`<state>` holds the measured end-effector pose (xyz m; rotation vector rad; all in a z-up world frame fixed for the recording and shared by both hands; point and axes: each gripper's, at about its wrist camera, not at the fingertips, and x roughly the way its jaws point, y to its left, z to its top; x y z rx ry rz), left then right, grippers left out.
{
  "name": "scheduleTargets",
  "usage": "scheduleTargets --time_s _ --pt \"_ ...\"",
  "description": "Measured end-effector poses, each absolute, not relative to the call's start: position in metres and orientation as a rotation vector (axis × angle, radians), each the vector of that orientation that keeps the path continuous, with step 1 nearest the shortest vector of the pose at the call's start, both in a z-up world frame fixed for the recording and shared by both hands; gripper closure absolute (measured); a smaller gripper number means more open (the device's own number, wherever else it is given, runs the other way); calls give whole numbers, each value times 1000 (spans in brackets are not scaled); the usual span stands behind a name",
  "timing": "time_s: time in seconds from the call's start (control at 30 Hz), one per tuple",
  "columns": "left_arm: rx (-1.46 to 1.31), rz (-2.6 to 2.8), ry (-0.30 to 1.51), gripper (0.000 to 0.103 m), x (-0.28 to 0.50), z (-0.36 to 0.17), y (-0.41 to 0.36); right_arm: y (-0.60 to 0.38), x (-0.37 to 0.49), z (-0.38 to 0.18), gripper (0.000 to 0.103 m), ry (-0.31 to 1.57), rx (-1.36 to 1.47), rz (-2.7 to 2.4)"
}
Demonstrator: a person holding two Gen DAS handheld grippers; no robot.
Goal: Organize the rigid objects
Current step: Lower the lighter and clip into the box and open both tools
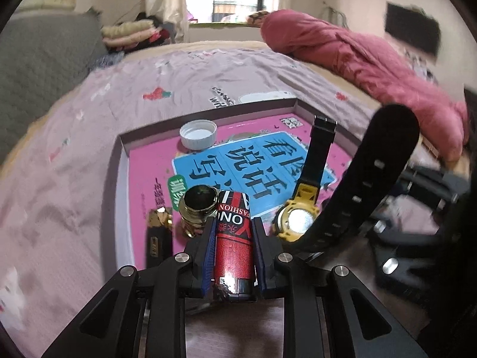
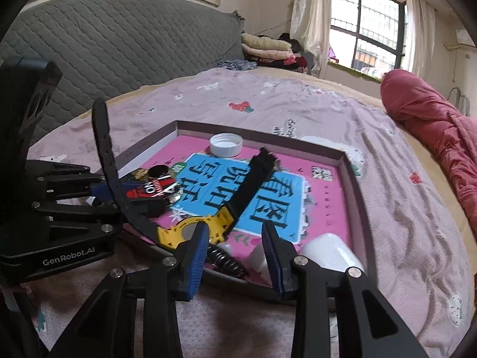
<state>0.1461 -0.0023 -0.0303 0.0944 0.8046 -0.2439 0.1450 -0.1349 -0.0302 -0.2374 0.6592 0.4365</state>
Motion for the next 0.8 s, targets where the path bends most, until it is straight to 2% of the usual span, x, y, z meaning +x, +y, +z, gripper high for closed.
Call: scheduleTargets --time_s 0.33,0.47,0.8 --pt "26 -296 838 75 147 -32 1 -148 153 -30 65 679 -187 407" --pt "-11 -276 841 64 146 -32 8 -152 154 -29 65 674 -170 397" --pt "-78 -184 835 60 147 -26 26 -165 157 -23 62 664 -126 367"
